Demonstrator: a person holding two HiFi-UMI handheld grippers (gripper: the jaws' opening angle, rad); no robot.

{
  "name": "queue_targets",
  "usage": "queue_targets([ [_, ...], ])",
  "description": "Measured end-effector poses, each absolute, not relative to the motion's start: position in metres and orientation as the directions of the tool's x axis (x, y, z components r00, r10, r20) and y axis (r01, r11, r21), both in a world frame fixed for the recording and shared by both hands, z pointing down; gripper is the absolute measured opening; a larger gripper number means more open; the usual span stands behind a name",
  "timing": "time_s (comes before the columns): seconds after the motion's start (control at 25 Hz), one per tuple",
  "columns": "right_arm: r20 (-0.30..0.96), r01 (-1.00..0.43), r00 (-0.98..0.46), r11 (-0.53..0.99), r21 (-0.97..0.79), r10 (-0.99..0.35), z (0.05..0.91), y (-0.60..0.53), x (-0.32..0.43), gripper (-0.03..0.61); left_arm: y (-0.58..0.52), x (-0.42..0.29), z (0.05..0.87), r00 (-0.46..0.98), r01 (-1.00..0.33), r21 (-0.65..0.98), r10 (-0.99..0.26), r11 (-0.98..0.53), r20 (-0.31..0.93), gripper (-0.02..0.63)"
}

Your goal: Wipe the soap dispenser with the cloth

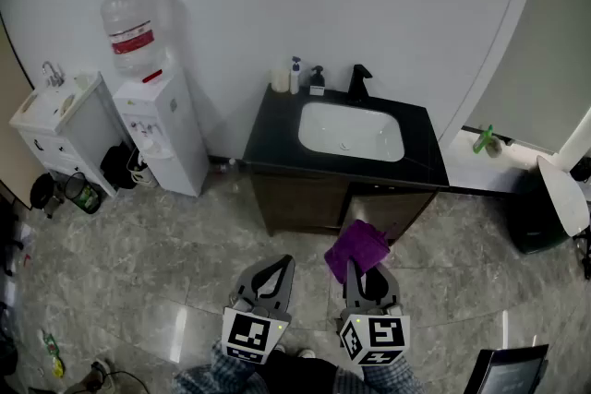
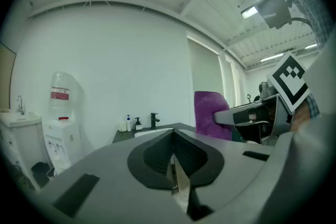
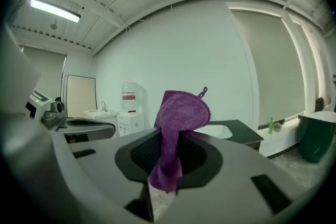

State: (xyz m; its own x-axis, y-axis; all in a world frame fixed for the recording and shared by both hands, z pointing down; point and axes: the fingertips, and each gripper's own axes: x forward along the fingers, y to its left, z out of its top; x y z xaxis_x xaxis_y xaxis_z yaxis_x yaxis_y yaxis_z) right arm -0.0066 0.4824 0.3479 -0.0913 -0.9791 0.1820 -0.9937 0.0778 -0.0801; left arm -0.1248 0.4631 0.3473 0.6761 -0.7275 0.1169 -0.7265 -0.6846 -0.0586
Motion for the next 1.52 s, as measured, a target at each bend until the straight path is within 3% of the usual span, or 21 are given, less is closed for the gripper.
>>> queue_targets([
  [0.84, 0.191, -0.991, -0.097, 0.077, -0.109, -0.977, 0.353, 0.488, 0.001, 0.081, 0.466, -0.117, 0.353, 0.677, -0.723, -0.053, -0.722, -0.689, 0.145, 0.002],
  [1.52, 0.176, -0.993, -0.076, 0.060, -0.099, -0.981, 0.347, 0.504, 0.059, 0.081, 0.474, -0.072, 0.343, 0.657, -0.744, -0.052, -0.743, -0.666, 0.123, 0.002],
])
